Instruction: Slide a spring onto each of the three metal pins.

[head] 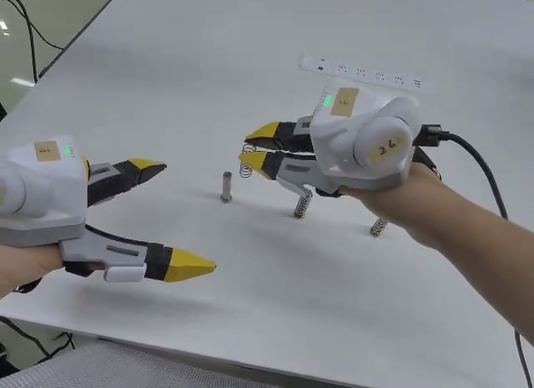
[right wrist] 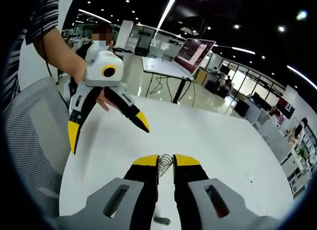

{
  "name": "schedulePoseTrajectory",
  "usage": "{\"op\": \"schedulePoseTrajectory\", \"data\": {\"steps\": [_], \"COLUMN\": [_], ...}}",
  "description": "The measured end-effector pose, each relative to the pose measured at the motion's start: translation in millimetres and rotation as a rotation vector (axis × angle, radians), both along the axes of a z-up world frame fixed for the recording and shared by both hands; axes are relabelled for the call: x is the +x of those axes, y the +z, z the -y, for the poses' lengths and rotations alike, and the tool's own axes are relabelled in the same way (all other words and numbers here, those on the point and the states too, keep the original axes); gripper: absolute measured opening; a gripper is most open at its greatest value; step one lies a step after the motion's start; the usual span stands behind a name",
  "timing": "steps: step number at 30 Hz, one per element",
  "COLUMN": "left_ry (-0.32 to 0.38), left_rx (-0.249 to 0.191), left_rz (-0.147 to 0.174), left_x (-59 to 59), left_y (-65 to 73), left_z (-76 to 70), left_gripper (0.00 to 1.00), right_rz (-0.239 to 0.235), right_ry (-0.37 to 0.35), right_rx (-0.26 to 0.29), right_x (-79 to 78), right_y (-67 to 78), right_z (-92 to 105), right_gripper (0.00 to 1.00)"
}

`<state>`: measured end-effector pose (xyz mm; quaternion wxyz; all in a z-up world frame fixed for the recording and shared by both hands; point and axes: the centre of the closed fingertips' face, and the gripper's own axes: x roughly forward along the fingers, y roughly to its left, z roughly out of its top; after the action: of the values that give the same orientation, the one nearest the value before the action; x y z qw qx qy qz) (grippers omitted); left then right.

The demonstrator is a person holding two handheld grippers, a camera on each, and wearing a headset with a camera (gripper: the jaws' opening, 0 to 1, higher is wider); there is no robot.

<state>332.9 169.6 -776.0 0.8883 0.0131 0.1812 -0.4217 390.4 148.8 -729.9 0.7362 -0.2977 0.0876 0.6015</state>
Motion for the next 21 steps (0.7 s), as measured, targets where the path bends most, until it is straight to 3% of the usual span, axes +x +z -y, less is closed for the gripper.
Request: {"op": "schedulePoseTrajectory", "data": {"steps": [3,21], "left_ry": [-0.003,-0.003], "left_rx": [-0.002,0.005], "left_rz": [0.003,0.004], "left_x": [0.1,-2.5], "left_y": [0.3,0.3], "left_z": [1.1,1.7], "left_gripper": [0.98,0.97], "right_rz": [-0.028,-0.075], "right_ry": [-0.010,-0.033], "right_rx": [0.017,-0.004], "right_x": [3.1,14.7], "right_y": [0.5,-16.8], "right_z": [-3.6,-21.7], "right_gripper": [0.08,0.08]}}
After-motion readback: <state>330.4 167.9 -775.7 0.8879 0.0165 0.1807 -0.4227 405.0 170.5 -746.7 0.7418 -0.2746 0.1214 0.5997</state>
